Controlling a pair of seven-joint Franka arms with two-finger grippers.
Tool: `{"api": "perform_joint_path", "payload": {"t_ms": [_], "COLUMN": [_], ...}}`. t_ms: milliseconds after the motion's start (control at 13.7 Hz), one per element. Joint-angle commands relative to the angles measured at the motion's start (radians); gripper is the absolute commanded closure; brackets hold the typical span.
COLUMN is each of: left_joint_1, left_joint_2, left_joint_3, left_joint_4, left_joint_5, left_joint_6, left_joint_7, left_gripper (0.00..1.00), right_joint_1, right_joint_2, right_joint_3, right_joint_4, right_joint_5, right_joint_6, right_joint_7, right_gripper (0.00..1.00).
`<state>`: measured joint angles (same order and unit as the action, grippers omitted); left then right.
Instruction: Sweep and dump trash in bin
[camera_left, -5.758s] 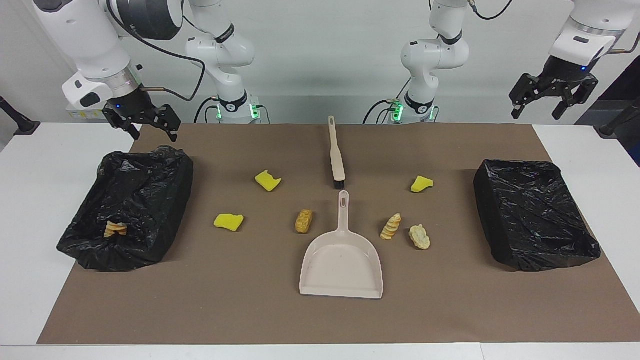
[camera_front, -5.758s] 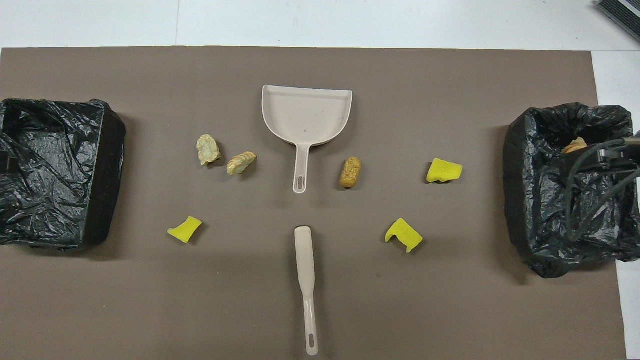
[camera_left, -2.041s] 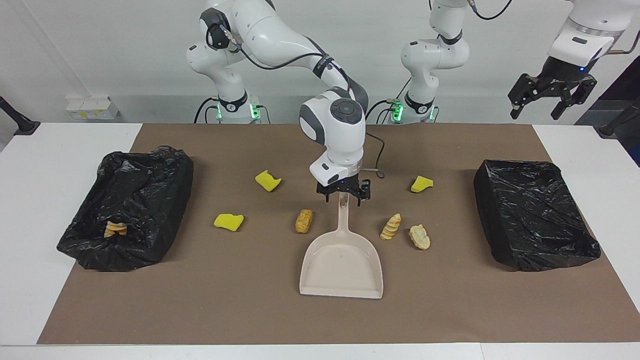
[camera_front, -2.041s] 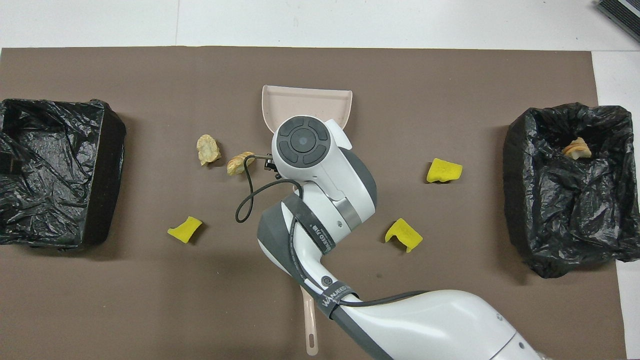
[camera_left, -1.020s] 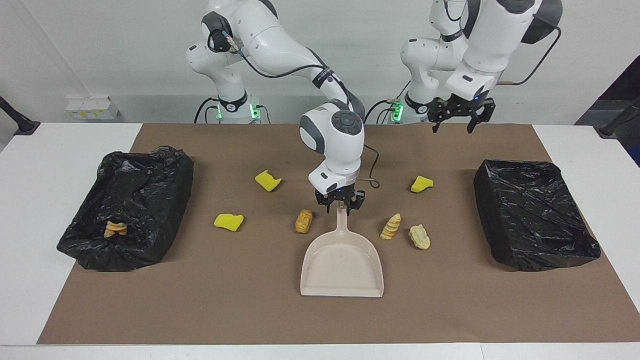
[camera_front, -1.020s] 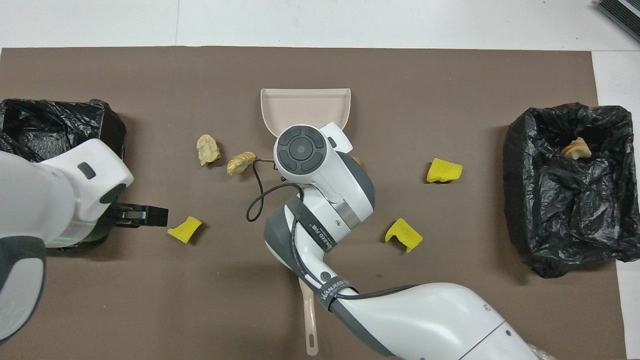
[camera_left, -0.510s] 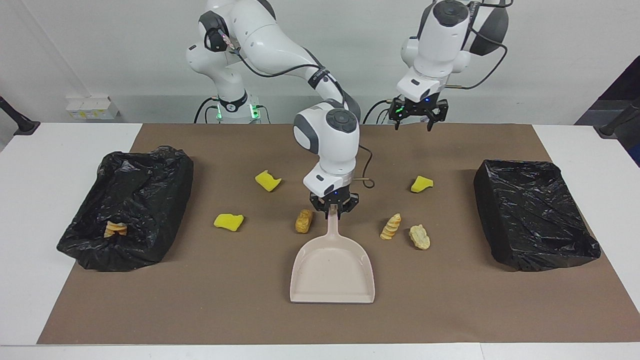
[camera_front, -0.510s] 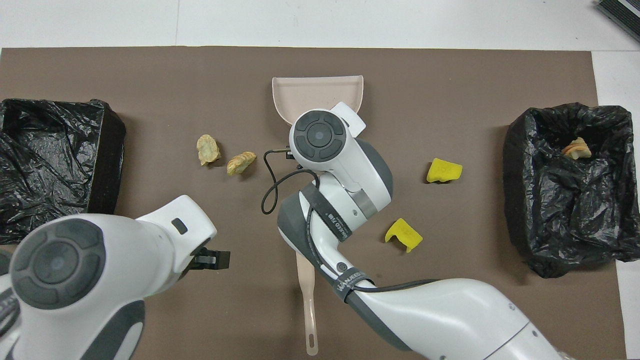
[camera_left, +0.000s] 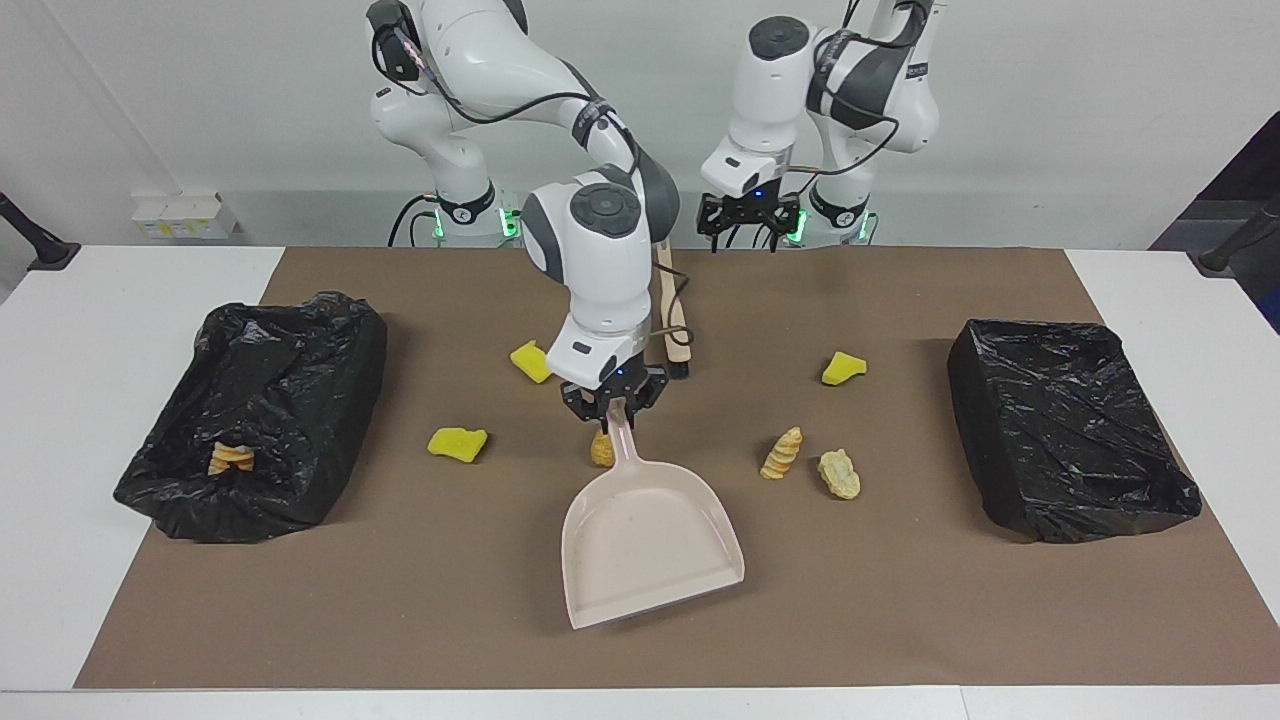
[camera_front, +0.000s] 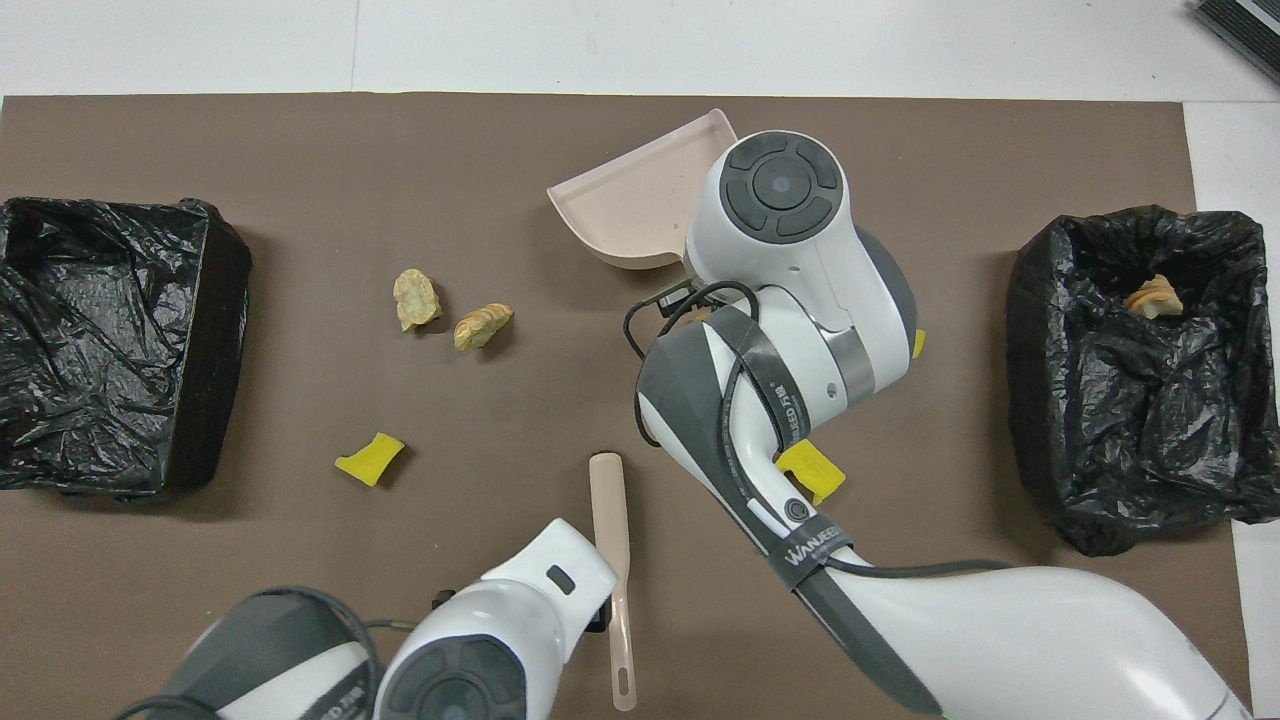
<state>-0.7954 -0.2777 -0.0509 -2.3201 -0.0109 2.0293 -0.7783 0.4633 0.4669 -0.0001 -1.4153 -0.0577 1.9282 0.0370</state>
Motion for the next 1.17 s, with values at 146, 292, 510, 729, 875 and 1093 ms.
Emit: {"api": "perform_joint_path", "payload": {"t_ms": [146, 292, 510, 729, 875, 1093], "left_joint_1": [-0.126, -0.127, -0.143, -0.146, -0.172, -0.174], "left_joint_2": [0.195, 0.196, 0.198, 0.181, 0.178, 0.180], "left_joint_3": [0.020, 0.020, 0.019, 0.017, 0.017, 0.016], "left_joint_4": [-0.007, -0.008, -0.022, -0.051, -0.053, -0.059], "left_joint_5": [-0.012, -0.012, -0.012, -0.030, -0.082, -0.132], "left_joint_6": [0.199, 0.197, 0.200, 0.198, 0.197, 0.197], "left_joint_7": [-0.101, -0.099, -0.092, -0.099, -0.089, -0.062], "left_gripper": [0.00, 0.00, 0.10, 0.22, 0.22, 0.23], "right_joint_1": [-0.066, -0.095, -0.101, -0.126, -0.126, -0.126], "right_joint_2": [-0.057, -0.065, -0.068, -0.080, -0.094, -0.106], "right_joint_3": [0.008, 0.008, 0.008, 0.008, 0.006, 0.008], "right_joint_4": [-0.045, -0.044, -0.048, -0.082, -0.111, -0.143], "right_joint_5": [0.013, 0.015, 0.015, 0.015, 0.013, 0.013], "right_joint_6": [-0.043, -0.048, -0.048, -0.048, -0.032, -0.022], "right_joint_7": [-0.400, -0.552, -0.710, -0.796, -0.830, -0.833], "right_gripper": [1.00, 1.00, 1.00, 1.00, 1.00, 1.00]}}
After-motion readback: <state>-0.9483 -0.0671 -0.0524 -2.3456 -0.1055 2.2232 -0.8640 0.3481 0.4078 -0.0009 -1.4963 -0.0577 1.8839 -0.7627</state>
